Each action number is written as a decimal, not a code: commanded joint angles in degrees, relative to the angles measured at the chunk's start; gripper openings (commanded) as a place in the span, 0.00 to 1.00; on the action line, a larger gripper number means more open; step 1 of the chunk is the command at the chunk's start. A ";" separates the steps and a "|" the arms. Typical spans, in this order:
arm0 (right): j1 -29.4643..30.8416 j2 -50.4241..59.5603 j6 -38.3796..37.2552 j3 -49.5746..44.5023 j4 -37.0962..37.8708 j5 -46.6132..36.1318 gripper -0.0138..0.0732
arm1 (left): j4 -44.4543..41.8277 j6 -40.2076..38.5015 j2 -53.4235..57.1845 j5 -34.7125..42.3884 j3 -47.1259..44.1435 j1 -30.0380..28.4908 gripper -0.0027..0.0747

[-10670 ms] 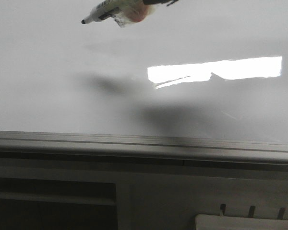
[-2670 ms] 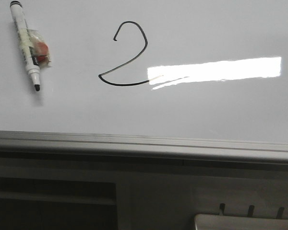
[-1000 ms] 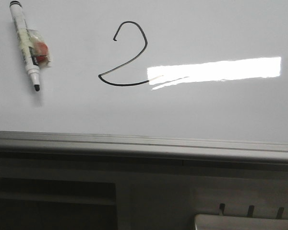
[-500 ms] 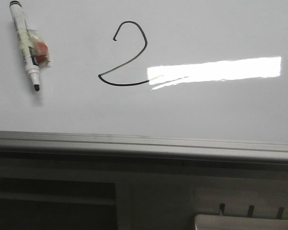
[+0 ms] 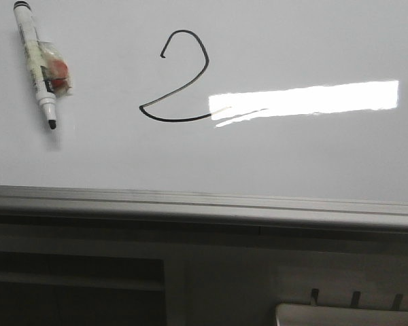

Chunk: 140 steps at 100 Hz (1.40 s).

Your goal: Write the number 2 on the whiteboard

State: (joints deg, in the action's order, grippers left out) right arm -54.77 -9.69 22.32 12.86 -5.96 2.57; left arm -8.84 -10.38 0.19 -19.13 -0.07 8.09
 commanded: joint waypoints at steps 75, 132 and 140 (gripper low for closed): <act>33.94 -0.15 -19.94 -13.91 6.46 -24.38 0.09 | -0.17 -0.08 1.58 3.40 -0.59 -0.14 0.01; 59.04 11.46 -19.93 -15.13 5.96 6.78 0.09 | -0.17 -0.08 1.58 3.40 -0.59 -0.14 0.01; 59.13 11.46 -19.93 -15.13 5.96 12.71 0.09 | -0.17 -0.08 1.58 3.40 -0.59 -0.14 0.01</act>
State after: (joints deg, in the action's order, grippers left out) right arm 3.85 0.52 2.38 -0.86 0.00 13.06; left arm -8.84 -10.36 0.19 -19.23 -0.07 8.09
